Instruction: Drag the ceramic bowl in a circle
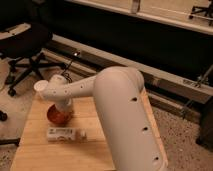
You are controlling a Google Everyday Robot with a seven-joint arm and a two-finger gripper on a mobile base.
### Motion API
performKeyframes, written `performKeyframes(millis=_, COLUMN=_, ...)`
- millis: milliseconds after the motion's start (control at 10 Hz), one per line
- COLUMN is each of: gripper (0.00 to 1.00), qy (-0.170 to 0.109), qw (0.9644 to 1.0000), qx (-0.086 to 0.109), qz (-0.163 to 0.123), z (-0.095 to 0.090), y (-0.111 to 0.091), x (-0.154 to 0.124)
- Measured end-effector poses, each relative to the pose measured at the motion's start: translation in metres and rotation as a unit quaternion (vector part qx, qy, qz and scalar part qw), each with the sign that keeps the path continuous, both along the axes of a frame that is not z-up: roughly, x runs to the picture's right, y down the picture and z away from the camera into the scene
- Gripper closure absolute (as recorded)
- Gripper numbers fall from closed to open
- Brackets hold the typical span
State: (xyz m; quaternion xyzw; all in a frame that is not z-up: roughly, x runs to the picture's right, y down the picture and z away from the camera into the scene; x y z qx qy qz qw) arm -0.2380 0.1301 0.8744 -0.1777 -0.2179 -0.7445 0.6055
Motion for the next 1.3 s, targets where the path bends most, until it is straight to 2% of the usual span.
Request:
performKeyframes(millis=300, gripper=1.0, qy=-0.018, qw=0.9994, qx=0.017, qz=0.023, z=0.025, y=-0.024, x=-0.039)
performKeyframes(millis=600, gripper=1.0, qy=-0.019, qw=0.9975, qx=0.04, qz=0.054, z=0.053, y=-0.066, x=-0.06)
performKeyframes(millis=800, gripper=1.0, qy=-0.012, qw=0.9949, qx=0.063, qz=0.078, z=0.063, y=-0.106, x=-0.057)
performKeyframes(millis=1000, gripper=1.0, qy=0.004, qw=0.9926, qx=0.082, qz=0.089, z=0.073, y=-0.135, x=-0.044)
performKeyframes(millis=1200, gripper=1.0, qy=0.027, qw=0.9907, qx=0.096, qz=0.092, z=0.084, y=-0.151, x=-0.02)
performKeyframes(millis=1300, gripper=1.0, qy=0.047, qw=0.989, qx=0.103, qz=0.095, z=0.091, y=-0.158, x=0.0)
